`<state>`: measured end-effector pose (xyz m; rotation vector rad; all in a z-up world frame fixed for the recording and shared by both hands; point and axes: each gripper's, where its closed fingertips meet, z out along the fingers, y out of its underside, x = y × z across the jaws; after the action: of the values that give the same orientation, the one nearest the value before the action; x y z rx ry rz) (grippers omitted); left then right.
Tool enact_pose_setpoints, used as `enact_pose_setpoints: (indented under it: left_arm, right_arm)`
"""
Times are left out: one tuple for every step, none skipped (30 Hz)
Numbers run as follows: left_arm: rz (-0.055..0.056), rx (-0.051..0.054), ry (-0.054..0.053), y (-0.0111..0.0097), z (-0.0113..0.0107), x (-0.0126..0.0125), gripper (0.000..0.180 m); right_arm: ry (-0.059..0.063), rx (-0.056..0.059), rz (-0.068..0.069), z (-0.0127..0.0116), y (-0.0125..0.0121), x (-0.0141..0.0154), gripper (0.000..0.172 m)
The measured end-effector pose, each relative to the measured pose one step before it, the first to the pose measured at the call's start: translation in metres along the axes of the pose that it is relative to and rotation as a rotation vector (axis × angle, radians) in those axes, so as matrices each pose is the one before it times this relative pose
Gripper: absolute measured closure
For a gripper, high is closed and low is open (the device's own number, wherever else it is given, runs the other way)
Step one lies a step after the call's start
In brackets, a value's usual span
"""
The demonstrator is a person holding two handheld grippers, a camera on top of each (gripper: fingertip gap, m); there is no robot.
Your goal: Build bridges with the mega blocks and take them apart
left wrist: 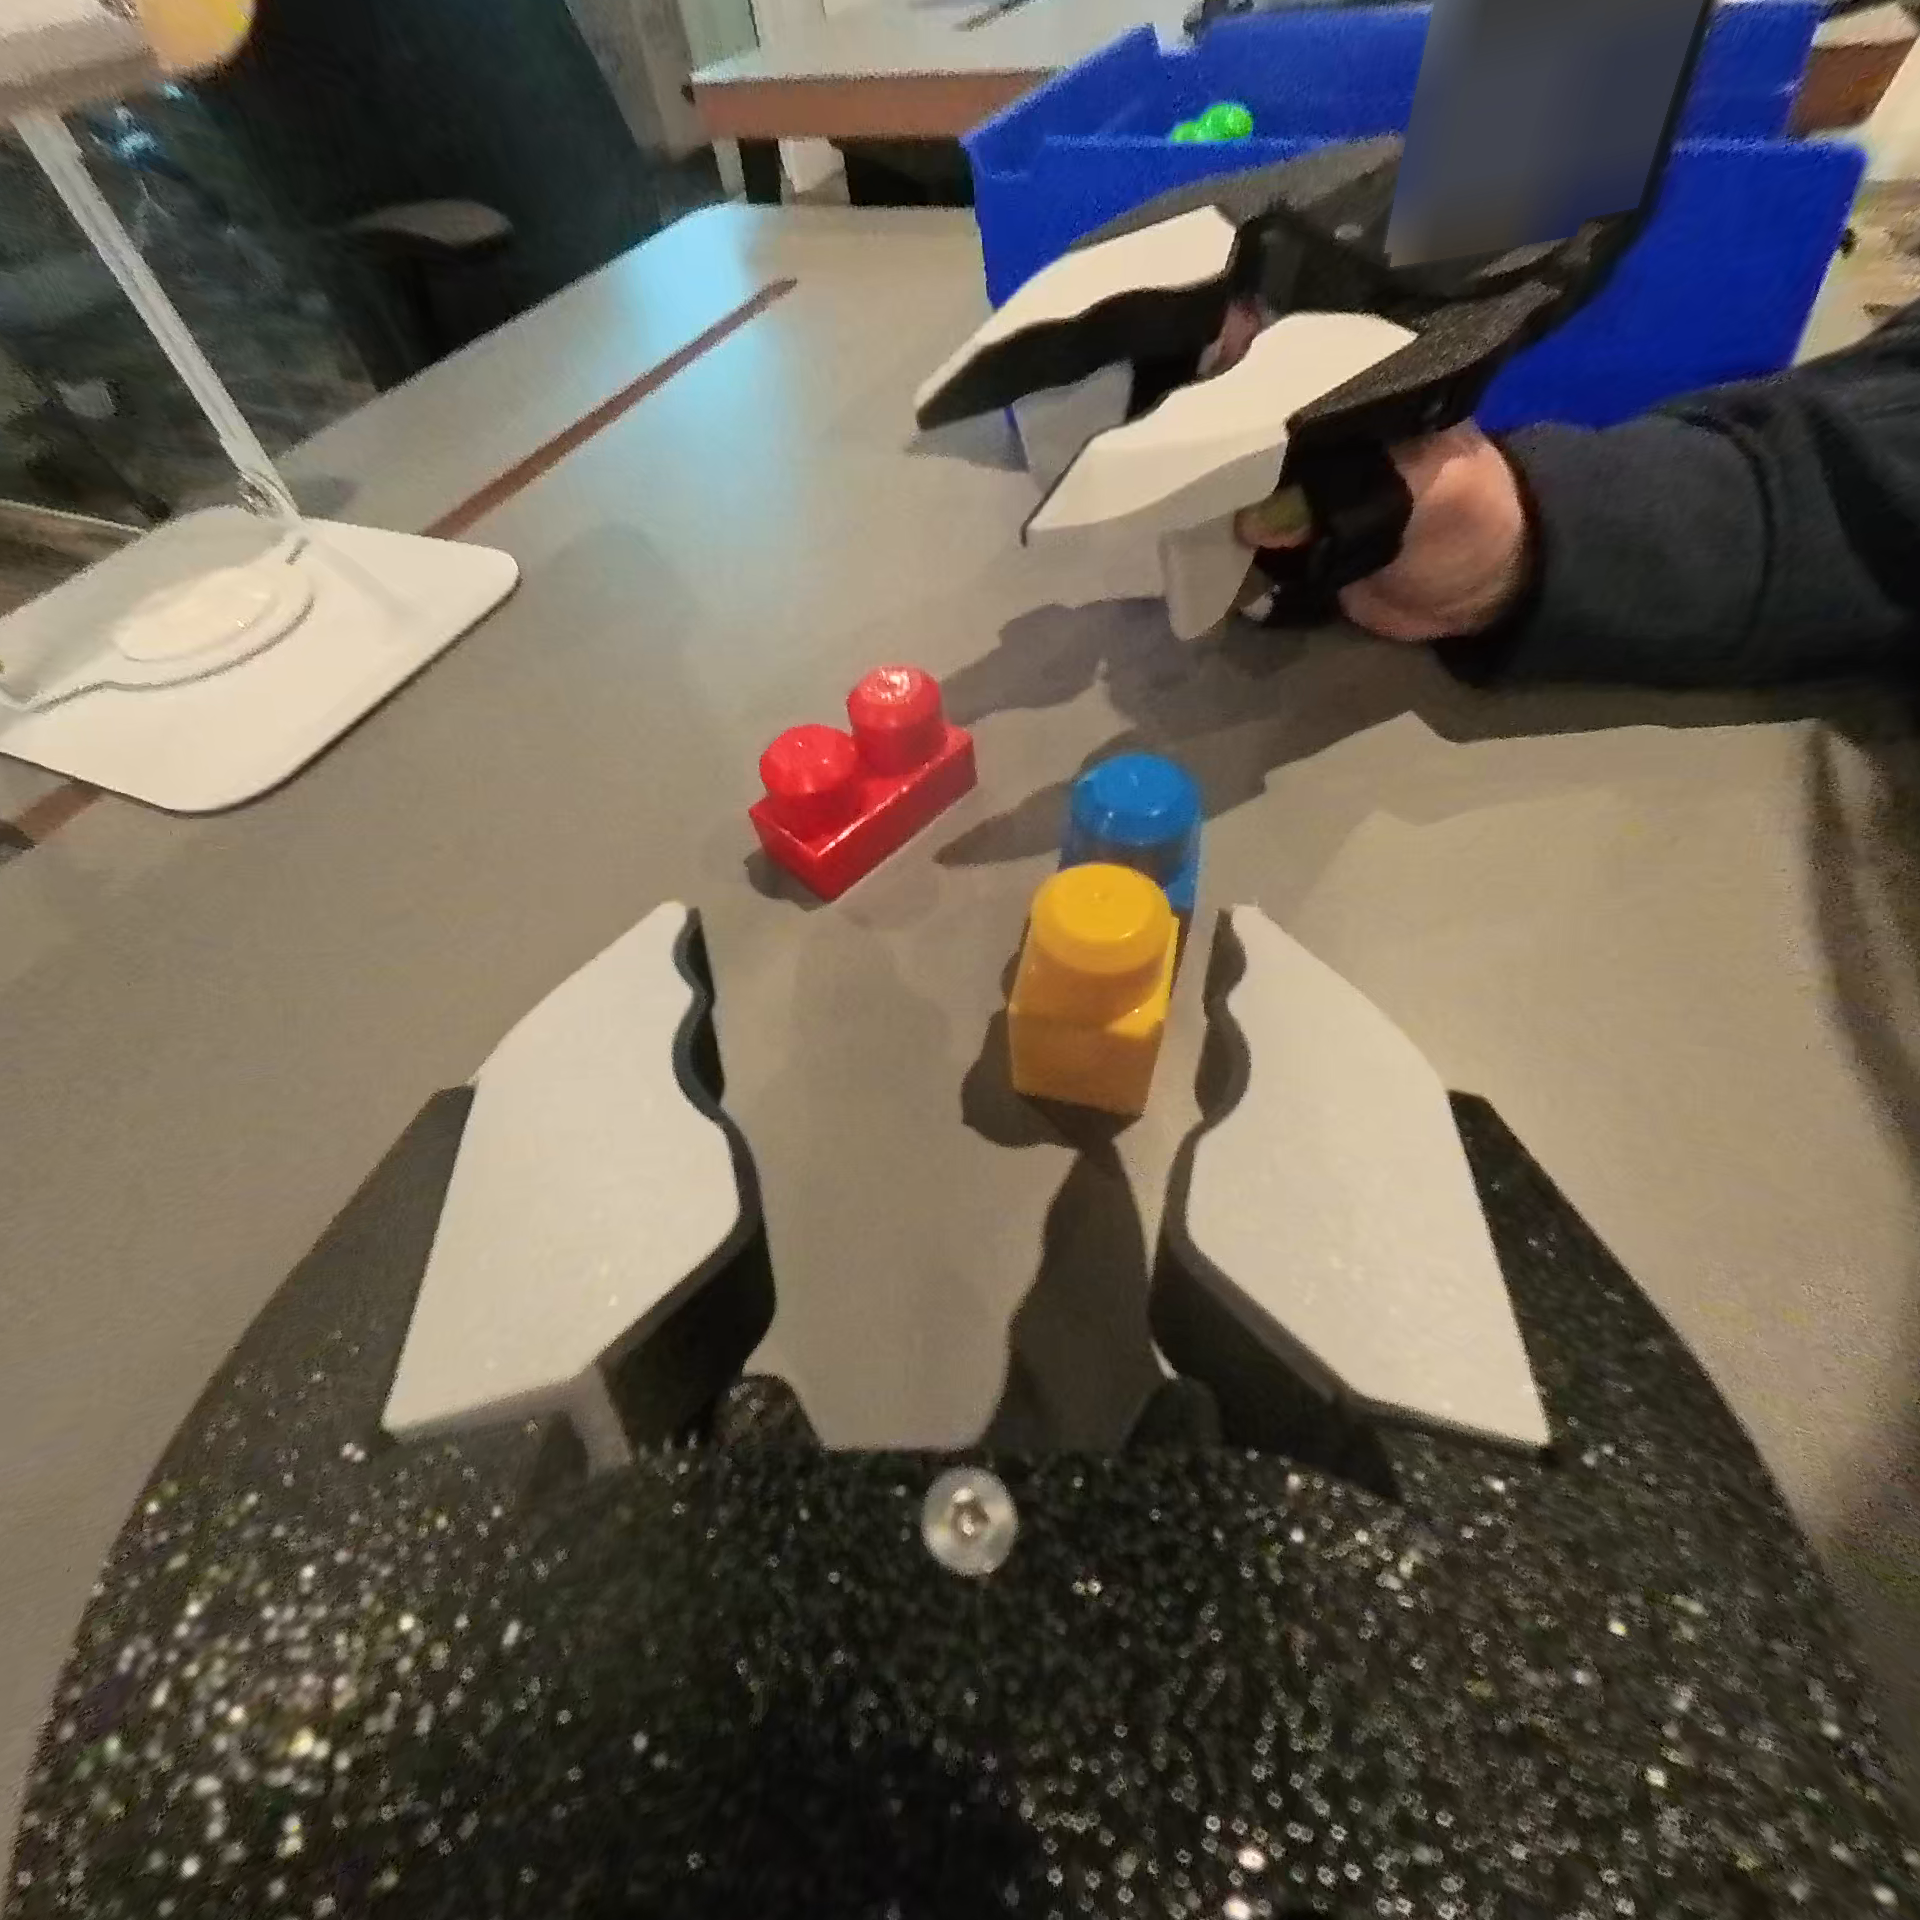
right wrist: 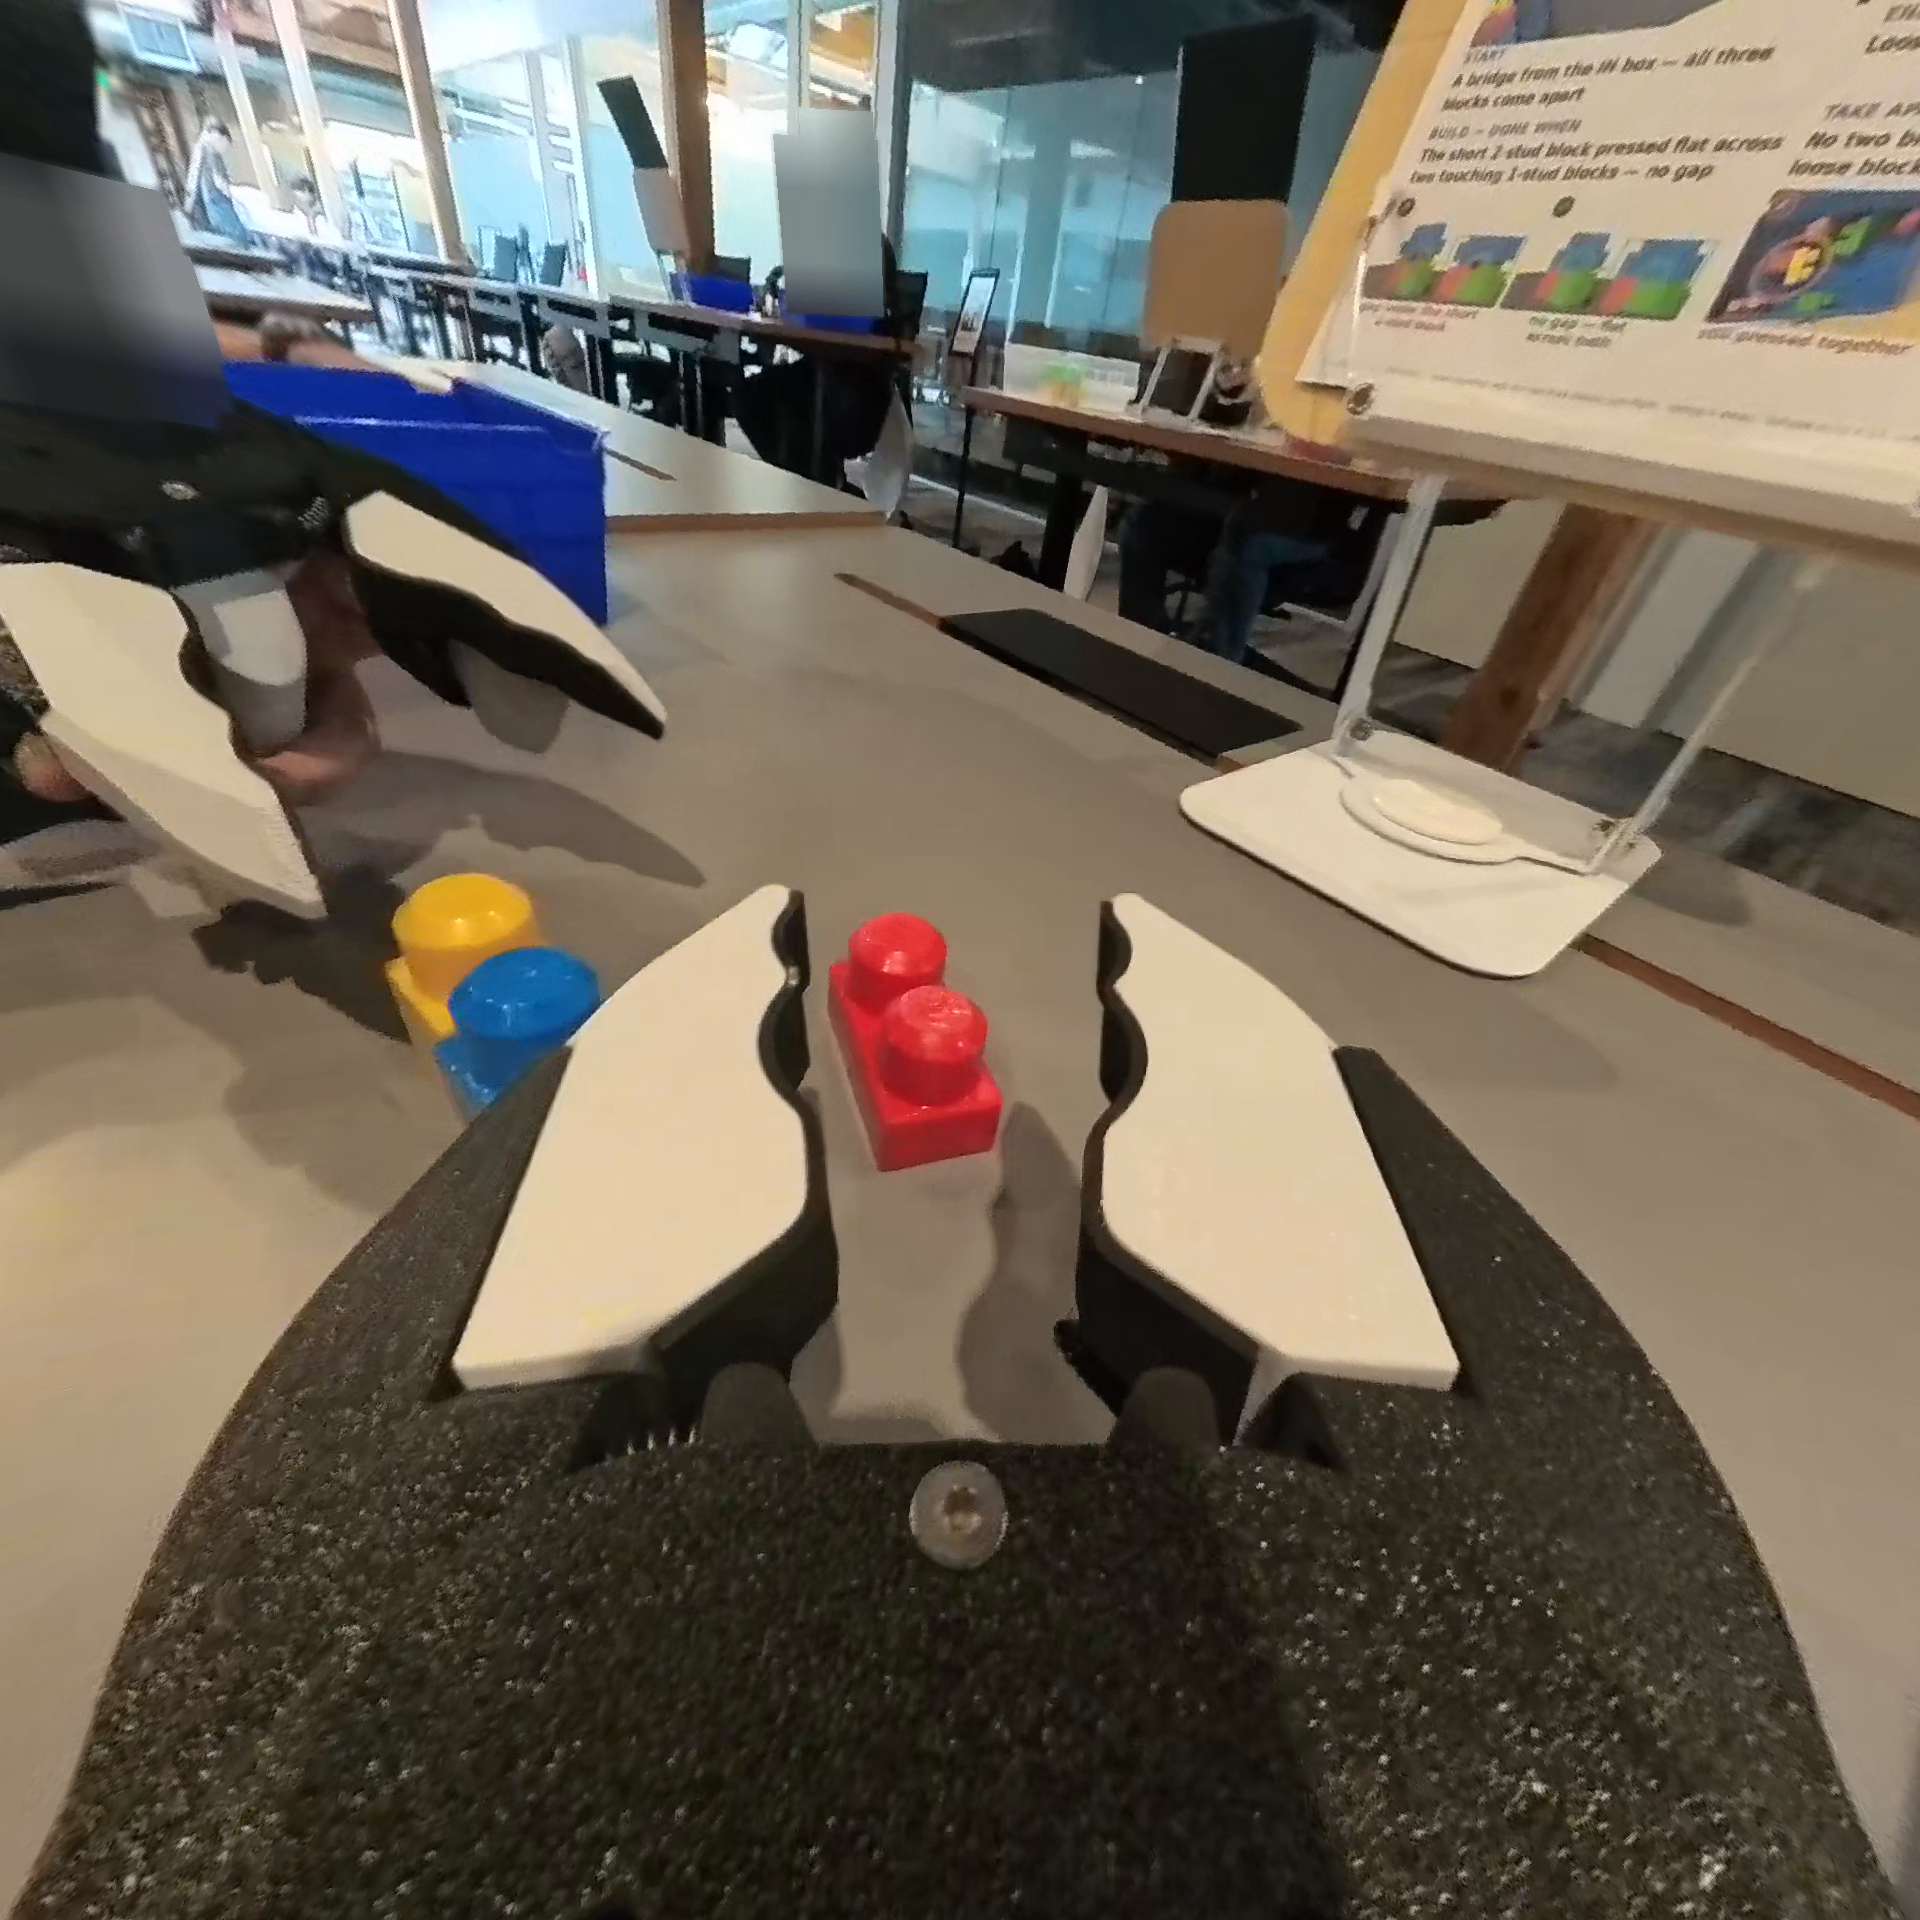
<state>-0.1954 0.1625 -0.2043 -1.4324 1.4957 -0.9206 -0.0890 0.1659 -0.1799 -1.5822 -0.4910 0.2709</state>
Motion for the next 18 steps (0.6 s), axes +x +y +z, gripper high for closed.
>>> enact_pose_setpoints:
  left_arm:
    - [0.0038,0.0152,-0.0022,-0.00239,-0.00072,-0.00007,0.09]
    - [0.0018,0.0137,0.0019,-0.00214,-0.00046,0.00053,0.091]
    - [0.0016,0.0121,-0.0015,-0.00164,-0.00024,0.00003,0.091]
    - [0.0023,0.0117,-0.0065,-0.00141,-0.00021,-0.00064,0.091]
    - [0.0021,0.0115,-0.0072,-0.00121,-0.00015,-0.00081,0.091]
    - [-0.0002,0.0115,-0.004,-0.00138,-0.00021,-0.00045,0.092]
    - [-0.0015,0.0116,-0.0032,-0.00153,-0.00014,-0.00026,0.092]
    - [0.0009,0.0135,-0.0036,-0.00215,-0.00033,-0.00013,0.092]
    - [0.0021,0.0131,-0.0031,-0.00221,-0.0005,0.00011,0.092]
    - [0.0021,0.0099,-0.0052,-0.00177,-0.00049,-0.00024,0.092]
    - [0.0034,0.0071,-0.0068,-0.00129,-0.00035,-0.00051,0.092]
    - [0.0038,0.0014,-0.0044,-0.00018,-0.00024,-0.00017,0.093]
    - [0.0034,-0.0029,-0.0036,0.00075,0.00007,-0.00014,0.093]
    - [0.0037,-0.0012,-0.0054,0.00063,0.00021,-0.00039,0.093]
    - [0.0011,-0.0007,-0.004,0.00045,0.00044,-0.00031,0.093]
    - [-0.0019,-0.0024,-0.0046,0.00047,0.0005,-0.00058,0.093]
    - [-0.0023,-0.0008,-0.0019,0.00031,0.00042,-0.00021,0.093]
    - [-0.0041,-0.0019,-0.0007,0.0008,0.00035,-0.0002,0.093]
  right_arm:
    - [-0.0004,0.0076,0.0094,-0.00018,-0.00073,0.00172,0.119]
    - [-0.0081,0.0073,0.0114,-0.0002,-0.00079,0.00014,0.118]
    - [-0.009,0.0064,0.0085,-0.00048,-0.00087,-0.00066,0.118]
    - [-0.0062,0.0025,0.0029,-0.00064,-0.00037,-0.00099,0.119]
    - [-0.0049,0.0002,-0.0012,-0.00077,-0.00026,-0.00142,0.119]
    - [-0.0013,0.0003,-0.0053,-0.00109,-0.00041,-0.00129,0.119]
    - [0.003,0.001,-0.0099,-0.00114,-0.00056,-0.00104,0.119]
    - [0.0043,0.0008,-0.0118,-0.00121,-0.00078,-0.00084,0.12]
    - [0.0044,0.0016,-0.0111,-0.00134,-0.00079,-0.00075,0.12]
    - [0.0027,0.0028,-0.0094,-0.00109,-0.00106,-0.00097,0.12]
    - [0.0015,0.0023,-0.0087,-0.00091,-0.0009,-0.00094,0.121]
    - [0.0005,0.0007,-0.0094,-0.0004,-0.00065,-0.00114,0.121]
    - [0.0018,-0.0017,-0.0115,0.00003,-0.00009,-0.00089,0.121]
    - [-0.0003,-0.0035,-0.0126,0.00049,0.00027,-0.00113,0.122]
    - [-0.0043,-0.0051,-0.0108,0.00069,0.00055,-0.00173,0.122]
    - [-0.0044,-0.005,-0.0083,0.00069,0.0006,-0.00148,0.122]
    - [-0.0036,-0.0027,-0.0063,0.00049,0.00026,-0.00125,0.123]
    - [-0.0033,0.0011,-0.0046,0.00021,-0.00022,-0.00095,0.123]
